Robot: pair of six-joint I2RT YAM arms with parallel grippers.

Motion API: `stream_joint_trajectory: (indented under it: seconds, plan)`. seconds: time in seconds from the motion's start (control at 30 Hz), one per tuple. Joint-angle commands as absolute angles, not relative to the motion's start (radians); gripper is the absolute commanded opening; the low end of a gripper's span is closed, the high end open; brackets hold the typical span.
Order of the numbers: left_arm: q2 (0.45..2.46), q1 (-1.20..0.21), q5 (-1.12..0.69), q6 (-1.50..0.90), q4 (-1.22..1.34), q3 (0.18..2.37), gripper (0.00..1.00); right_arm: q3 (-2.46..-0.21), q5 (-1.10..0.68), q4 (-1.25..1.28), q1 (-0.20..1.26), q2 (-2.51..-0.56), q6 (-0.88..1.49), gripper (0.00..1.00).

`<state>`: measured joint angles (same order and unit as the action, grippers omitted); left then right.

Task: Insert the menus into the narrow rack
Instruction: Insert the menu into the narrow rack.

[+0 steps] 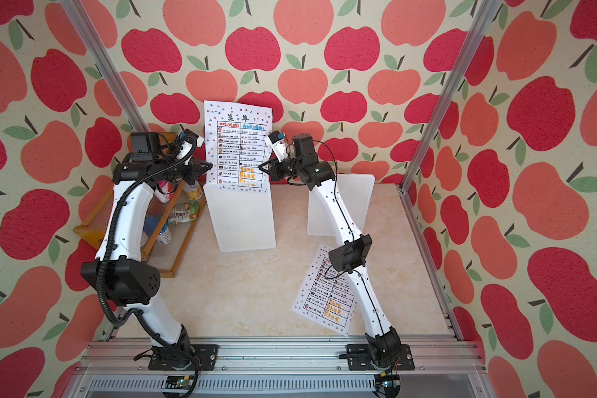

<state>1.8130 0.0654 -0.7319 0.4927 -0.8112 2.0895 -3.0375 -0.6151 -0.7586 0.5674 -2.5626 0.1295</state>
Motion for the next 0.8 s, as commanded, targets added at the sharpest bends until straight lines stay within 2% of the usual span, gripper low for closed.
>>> stream_joint_trajectory:
  seconds: [0.0,0.33,0.57,0.77]
  plan:
    - [1.766,0.074,-0.714,0.516,-0.795,2.057,0.08,-3.039,-0.602,-0.798,0.554,-2.504,0.068,0.00]
    - [1.746,0.086,-0.712,0.519,-0.780,2.021,0.07,-3.032,-0.624,-0.831,0.575,-2.490,-0.006,0.00]
    - [1.740,0.125,-0.750,0.498,-0.745,2.011,0.15,-2.993,-0.623,-0.876,0.590,-2.465,-0.090,0.00]
    - [1.747,0.137,-0.790,0.491,-0.706,1.983,0.15,-2.993,-0.633,-0.906,0.598,-2.464,-0.125,0.00]
